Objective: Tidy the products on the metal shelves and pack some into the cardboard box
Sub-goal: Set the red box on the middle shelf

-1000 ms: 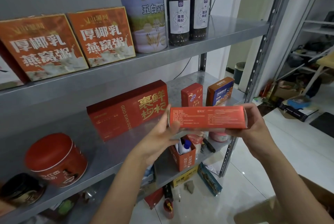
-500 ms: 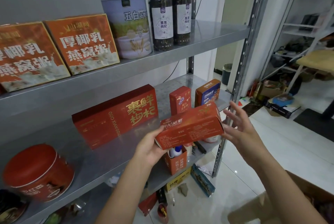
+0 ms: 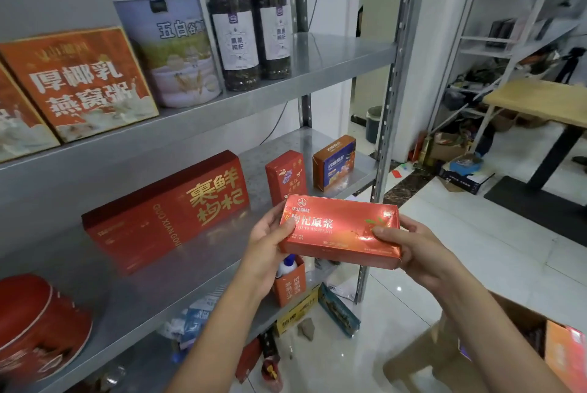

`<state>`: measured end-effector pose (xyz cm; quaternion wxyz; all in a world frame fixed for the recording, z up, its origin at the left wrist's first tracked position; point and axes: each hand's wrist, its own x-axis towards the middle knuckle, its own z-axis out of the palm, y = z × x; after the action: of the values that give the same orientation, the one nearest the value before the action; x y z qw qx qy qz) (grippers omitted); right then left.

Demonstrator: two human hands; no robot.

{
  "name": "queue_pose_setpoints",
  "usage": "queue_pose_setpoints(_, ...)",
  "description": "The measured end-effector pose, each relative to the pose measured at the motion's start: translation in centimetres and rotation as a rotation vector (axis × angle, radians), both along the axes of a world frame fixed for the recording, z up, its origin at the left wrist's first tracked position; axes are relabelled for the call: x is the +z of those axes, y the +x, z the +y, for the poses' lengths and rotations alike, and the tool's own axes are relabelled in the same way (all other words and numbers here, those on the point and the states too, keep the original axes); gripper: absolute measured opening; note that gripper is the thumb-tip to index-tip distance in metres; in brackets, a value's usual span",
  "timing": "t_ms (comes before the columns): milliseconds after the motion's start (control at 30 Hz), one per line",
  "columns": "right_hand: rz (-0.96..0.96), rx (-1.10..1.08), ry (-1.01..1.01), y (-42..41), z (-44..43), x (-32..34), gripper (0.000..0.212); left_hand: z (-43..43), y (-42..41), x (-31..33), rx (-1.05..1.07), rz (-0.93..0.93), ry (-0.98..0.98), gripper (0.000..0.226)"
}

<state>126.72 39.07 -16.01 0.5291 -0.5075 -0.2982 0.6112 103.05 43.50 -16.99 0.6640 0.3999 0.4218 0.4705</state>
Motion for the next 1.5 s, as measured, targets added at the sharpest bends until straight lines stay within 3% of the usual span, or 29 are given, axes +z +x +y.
queue_pose_setpoints(133,-0.095,-0.131,0.086,1.1,-1.3,-0.6,0.066,-0.2,2.4,-0.1,-0.028,0.313,0.117,0.045)
queue_pose_setpoints(233,-0.411,-0.314,0.241,1.2,-2.4,-1.1,0.061,-0.7,5.1,0.0,0.037,0.497,0.216,0.048)
queue_pose_setpoints(333,-0.678,-0.41,0.469,1.0,-3.9,-1.9,0.069,-2.1,8.9,1.3,-0.216,0.397,0.065,0.049)
queue_pose_setpoints(433,-0.8,-0.455,0.673,1.0,-5.4,-2.8,0.068,-2.6,12.4,1.4,-0.41,0.101,-0.178,0.066)
queue_pose_setpoints(533,-0.924,-0.458,0.781,2.4,-6.6,-4.5,0.07,-2.5,15.2,0.9,-0.421,0.045,-0.128,0.033)
queue_pose_setpoints(667,-0.934,-0.408,0.565,5.3,-8.2,-5.8,0.079,-2.9,18.6,-0.6,-0.435,0.111,-0.089,0.037)
queue_pose_setpoints(800,-1.077,-0.363,0.273,7.6,-9.3,-7.4,0.076,-3.9,22.1,-2.6,-0.498,0.241,0.003,0.054)
queue_pose_setpoints(900,-1.108,-0.323,0.108,10.0,-9.8,-8.8,0.107,-4.7,25.0,-3.7,-0.605,0.298,0.068,0.05)
queue_pose_setpoints(967,-1.063,-0.327,0.073,11.4,-10.4,-9.4,0.116,-5.2,27.0,-4.4,-0.68,0.341,0.094,0.051)
queue_pose_setpoints(1167,-1.004,-0.453,0.021,15.2,-11.9,-13.4,0.108,-5.9,32.2,-8.7,-0.86,0.424,0.076,0.048)
queue_pose_setpoints(1233,-1.006,-0.488,-0.047,16.4,-12.2,-15.8,0.099,-5.7,33.7,-10.5,-0.909,0.498,0.097,0.037)
queue_pose_setpoints(1300,-1.024,-0.493,-0.152,17.8,-12.6,-18.3,0.095,-4.9,34.8,-12.8,-0.929,0.685,0.169,0.038)
queue_pose_setpoints(1433,-1.129,-0.455,-0.334,20.1,-12.8,-22.9,0.095,-2.1,34.1,-21.2,-0.845,1.313,0.444,0.089)
queue_pose_setpoints(1500,-1.261,-0.401,-0.414,21.3,-12.5,-25.3,0.093,-1.8,33.5,-25.2,-0.816,1.433,0.429,0.097)
